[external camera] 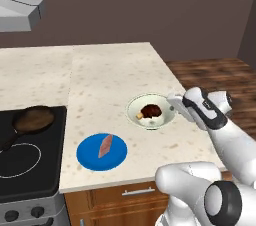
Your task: Place one of the steaks on the plate and the other in the bowl. Then place the bowl in the fridge.
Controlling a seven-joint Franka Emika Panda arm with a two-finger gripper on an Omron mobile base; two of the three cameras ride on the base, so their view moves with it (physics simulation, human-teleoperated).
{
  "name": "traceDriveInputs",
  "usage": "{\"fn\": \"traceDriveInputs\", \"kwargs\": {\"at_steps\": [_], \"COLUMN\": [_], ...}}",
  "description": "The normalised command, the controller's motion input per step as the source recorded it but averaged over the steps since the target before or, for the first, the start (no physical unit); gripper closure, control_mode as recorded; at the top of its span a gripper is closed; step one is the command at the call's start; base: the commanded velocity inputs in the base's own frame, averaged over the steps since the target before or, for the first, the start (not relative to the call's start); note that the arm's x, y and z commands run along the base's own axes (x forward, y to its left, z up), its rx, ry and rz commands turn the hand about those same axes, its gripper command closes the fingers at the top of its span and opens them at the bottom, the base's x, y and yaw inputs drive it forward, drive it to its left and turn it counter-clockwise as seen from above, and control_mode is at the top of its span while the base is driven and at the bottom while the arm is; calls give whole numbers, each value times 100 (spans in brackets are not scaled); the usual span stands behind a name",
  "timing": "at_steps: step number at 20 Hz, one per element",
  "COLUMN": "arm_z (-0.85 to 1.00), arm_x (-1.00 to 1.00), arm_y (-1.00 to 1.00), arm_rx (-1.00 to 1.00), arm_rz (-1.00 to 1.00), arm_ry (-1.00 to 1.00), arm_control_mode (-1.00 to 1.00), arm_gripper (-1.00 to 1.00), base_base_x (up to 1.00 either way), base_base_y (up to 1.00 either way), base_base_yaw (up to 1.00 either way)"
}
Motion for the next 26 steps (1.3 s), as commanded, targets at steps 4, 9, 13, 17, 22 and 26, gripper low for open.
{"fn": "traceDriveInputs", "kwargs": {"at_steps": [4,9,13,17,22,26], "arm_z": [69,47,44,42,26,0], "arm_x": [-69,-60,-39,-39,-24,-14], "arm_y": [-47,-21,-33,-57,-40,0], "arm_rx": [5,12,20,23,20,0], "arm_rz": [13,10,3,0,0,0], "arm_ry": [0,8,19,11,7,0], "arm_control_mode": [-100,-100,-100,-100,-100,-100], "arm_gripper": [100,100,100,100,100,100], "base_base_x": [0,0,0,0,0,0], "base_base_y": [0,0,0,0,0,0], "base_base_yaw": [0,0,0,0,0,0]}}
